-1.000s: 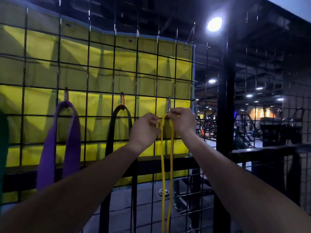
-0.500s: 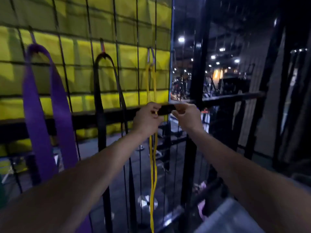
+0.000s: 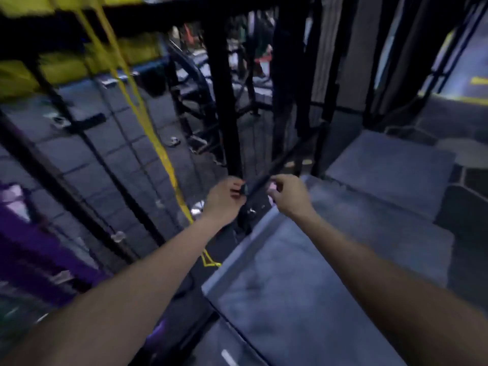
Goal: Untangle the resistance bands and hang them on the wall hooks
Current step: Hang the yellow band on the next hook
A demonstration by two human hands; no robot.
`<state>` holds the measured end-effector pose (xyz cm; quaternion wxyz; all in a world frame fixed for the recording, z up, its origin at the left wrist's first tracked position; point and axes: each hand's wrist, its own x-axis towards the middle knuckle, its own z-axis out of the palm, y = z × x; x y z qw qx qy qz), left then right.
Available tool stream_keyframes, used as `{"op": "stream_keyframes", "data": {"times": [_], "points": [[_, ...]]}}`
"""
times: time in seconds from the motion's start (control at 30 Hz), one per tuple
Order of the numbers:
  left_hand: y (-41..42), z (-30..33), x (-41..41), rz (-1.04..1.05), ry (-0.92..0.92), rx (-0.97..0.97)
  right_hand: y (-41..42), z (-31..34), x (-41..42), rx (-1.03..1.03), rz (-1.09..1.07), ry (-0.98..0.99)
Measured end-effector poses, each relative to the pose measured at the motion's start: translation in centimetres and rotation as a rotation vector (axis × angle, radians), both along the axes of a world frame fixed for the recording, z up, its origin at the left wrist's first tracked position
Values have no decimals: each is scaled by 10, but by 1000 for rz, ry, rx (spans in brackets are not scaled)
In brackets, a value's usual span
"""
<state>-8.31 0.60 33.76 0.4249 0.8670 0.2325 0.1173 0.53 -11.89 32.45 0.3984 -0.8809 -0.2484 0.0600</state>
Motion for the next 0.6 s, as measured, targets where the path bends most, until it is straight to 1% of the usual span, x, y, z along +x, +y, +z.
{"op": "stream_keyframes", "data": {"times": [0.13, 0.2, 0.33, 0.37, 0.47, 0.6], "points": [[-51, -72, 37, -52, 103, -117, -61, -72, 23, -154, -111, 160], [-76, -109, 57, -96, 148, -148, -91, -107, 34, -188, -158, 234], [-118, -184, 78, -221, 300, -175, -147, -173, 47, -265, -305, 392], [-125, -206, 83, -259, 343, -169, -158, -190, 50, -301, -342, 440], [-140, -266, 102, -365, 426, -117, -187, -250, 59, -380, -444, 479], [-156, -336, 132, -459, 467, -46, -217, -319, 74, -447, -551, 554]]}}
